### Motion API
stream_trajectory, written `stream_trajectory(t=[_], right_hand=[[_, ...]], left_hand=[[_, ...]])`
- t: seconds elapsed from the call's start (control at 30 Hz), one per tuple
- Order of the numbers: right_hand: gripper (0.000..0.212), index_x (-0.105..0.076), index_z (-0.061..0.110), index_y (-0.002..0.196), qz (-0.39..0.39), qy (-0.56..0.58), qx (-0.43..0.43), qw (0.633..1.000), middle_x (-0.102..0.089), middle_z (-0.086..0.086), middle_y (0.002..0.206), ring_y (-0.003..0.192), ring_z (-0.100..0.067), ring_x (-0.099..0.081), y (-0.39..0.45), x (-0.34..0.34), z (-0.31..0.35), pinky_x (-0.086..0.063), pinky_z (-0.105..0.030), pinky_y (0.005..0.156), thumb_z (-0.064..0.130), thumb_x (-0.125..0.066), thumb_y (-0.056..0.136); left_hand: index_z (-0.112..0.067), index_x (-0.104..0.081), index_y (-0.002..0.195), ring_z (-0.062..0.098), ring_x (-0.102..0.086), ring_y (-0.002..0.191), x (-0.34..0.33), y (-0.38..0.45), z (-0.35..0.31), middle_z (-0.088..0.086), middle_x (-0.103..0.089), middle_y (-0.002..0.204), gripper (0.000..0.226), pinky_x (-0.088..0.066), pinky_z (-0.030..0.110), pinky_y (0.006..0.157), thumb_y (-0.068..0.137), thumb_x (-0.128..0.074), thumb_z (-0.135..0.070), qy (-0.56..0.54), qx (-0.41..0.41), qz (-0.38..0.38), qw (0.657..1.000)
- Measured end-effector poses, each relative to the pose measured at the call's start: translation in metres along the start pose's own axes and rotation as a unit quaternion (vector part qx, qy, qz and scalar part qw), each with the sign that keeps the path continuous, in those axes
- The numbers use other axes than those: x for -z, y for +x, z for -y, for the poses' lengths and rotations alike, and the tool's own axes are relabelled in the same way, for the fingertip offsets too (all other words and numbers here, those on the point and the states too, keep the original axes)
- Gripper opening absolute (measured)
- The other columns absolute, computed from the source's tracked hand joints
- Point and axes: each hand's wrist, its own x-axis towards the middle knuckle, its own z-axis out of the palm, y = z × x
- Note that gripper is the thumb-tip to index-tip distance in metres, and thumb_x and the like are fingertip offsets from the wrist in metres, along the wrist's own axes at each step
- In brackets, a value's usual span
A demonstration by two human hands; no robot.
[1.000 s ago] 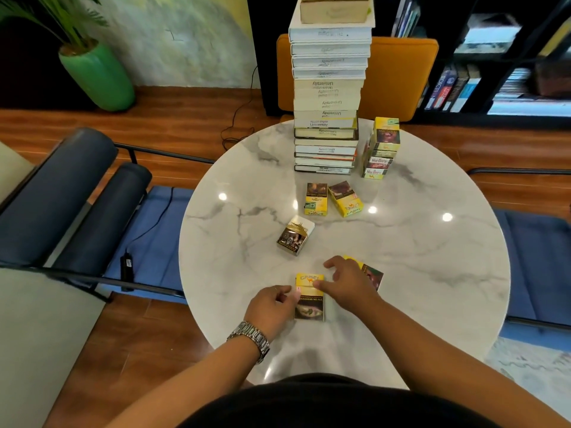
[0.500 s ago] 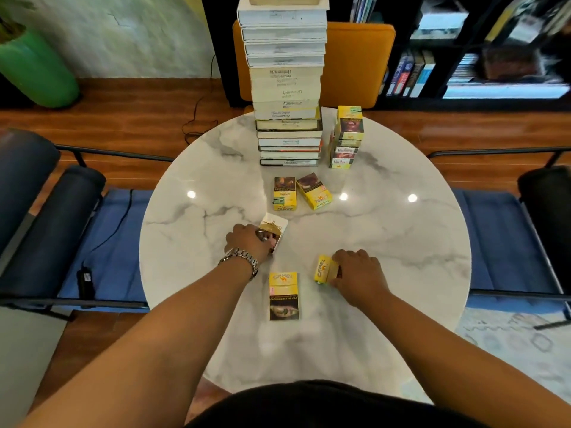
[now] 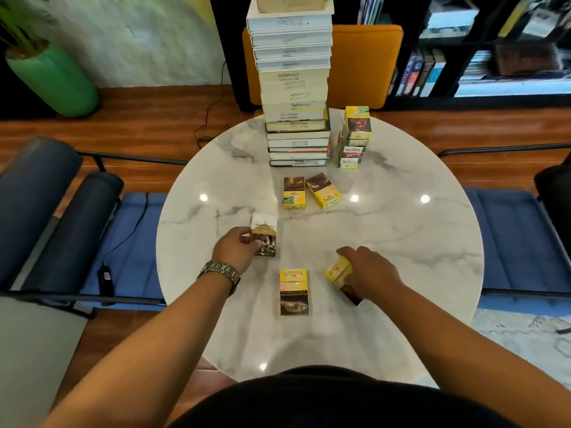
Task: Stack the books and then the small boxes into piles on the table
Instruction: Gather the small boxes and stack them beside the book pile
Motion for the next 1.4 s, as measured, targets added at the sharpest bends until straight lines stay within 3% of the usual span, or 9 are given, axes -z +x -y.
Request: stream_trajectory(t=[0.17,0.4,0.57,0.7,0.9,1.07,1.2,1.3,1.4], right_hand=[[0.060,-0.042,0.037,0.137,0.017,0.115,-0.042,0.992,-0.057,-0.005,0.122,0.107,-0.025,-0.058,0.005,0.003,-0.013,-0.047,-0.032,0.078,0.026,-0.064,0.082],[0.048,-0.053,0.031,0.127,0.013,0.252,-0.081,0.964,-0.063,-0.004,0.104,0.091,-0.023,-0.059,0.006,-0.003,-0.007,-0.049,-0.033,0.076,0.025,-0.070,0.083],[0.046,-0.053,0.028,0.126,-0.017,0.446,-0.100,0.889,-0.065,-0.010,0.104,0.087,-0.027,-0.065,0.001,0.013,0.005,-0.055,-0.036,0.065,0.017,-0.071,0.084],[0.047,-0.056,0.024,0.125,0.015,0.553,-0.057,0.831,-0.065,-0.009,0.083,0.072,-0.025,-0.065,-0.019,0.023,0.029,-0.053,-0.033,0.058,0.011,-0.072,0.083],[0.046,-0.057,0.022,0.123,0.064,0.493,-0.004,0.868,-0.059,-0.004,0.073,0.064,-0.021,-0.061,-0.034,0.009,0.068,-0.050,-0.032,0.056,0.009,-0.072,0.081],[0.049,-0.056,0.029,0.123,0.055,0.415,-0.011,0.908,-0.065,-0.004,0.083,0.073,-0.022,-0.068,-0.031,0.000,0.070,-0.058,-0.042,0.072,0.026,-0.076,0.078],[0.048,-0.051,0.031,0.123,0.057,0.438,-0.024,0.897,-0.064,-0.008,0.091,0.076,-0.025,-0.070,-0.030,0.004,0.064,-0.058,-0.040,0.070,0.039,-0.073,0.081],[0.050,-0.051,0.027,0.125,0.023,0.426,-0.049,0.903,-0.062,-0.004,0.097,0.084,-0.021,-0.067,-0.016,0.010,0.048,-0.056,-0.039,0.078,0.053,-0.064,0.083],[0.051,-0.054,0.019,0.129,-0.040,0.386,-0.069,0.919,-0.057,-0.007,0.116,0.100,-0.020,-0.060,0.014,0.020,0.026,-0.047,-0.031,0.086,0.047,-0.061,0.088]], left_hand=[[-0.022,-0.064,0.117,0.015,-0.065,0.084,0.011,-0.058,0.010,-0.003,-0.069,0.094,0.036,-0.052,0.027,0.068,0.081,-0.071,-0.020,-0.118,0.015,0.060,0.991],[-0.021,-0.064,0.123,0.017,-0.067,0.092,-0.022,-0.090,0.026,-0.002,-0.071,0.100,0.039,-0.053,0.022,0.066,0.084,-0.068,-0.021,-0.107,0.046,0.154,0.981],[-0.023,-0.062,0.124,0.016,-0.067,0.092,-0.029,-0.091,0.027,-0.007,-0.070,0.097,0.039,-0.056,0.027,0.074,0.085,-0.067,-0.023,-0.090,0.044,0.167,0.981],[-0.023,-0.061,0.125,0.018,-0.068,0.092,-0.031,-0.092,0.028,-0.004,-0.070,0.100,0.036,-0.056,0.030,0.076,0.089,-0.061,-0.024,-0.075,0.059,0.161,0.982],[-0.019,-0.062,0.124,0.013,-0.066,0.078,-0.032,-0.095,0.021,-0.001,-0.067,0.097,0.038,-0.050,0.030,0.069,0.095,-0.040,-0.009,-0.081,0.083,0.151,0.982],[-0.021,-0.064,0.122,0.010,-0.063,0.073,-0.035,-0.094,0.021,0.001,-0.067,0.097,0.038,-0.052,0.033,0.072,0.094,-0.040,-0.009,-0.070,0.078,0.147,0.983],[-0.023,-0.064,0.121,0.010,-0.065,0.073,-0.037,-0.090,0.024,-0.001,-0.068,0.095,0.038,-0.053,0.030,0.070,0.094,-0.040,-0.011,-0.070,0.080,0.156,0.982],[-0.021,-0.064,0.122,0.014,-0.067,0.076,-0.036,-0.082,0.027,0.001,-0.070,0.103,0.035,-0.050,0.028,0.068,0.094,-0.044,-0.014,-0.074,0.089,0.150,0.982],[-0.017,-0.064,0.118,0.021,-0.068,0.082,-0.029,-0.065,0.027,0.006,-0.067,0.112,0.028,-0.052,0.031,0.075,0.093,-0.049,-0.016,-0.069,0.089,0.106,0.988]])
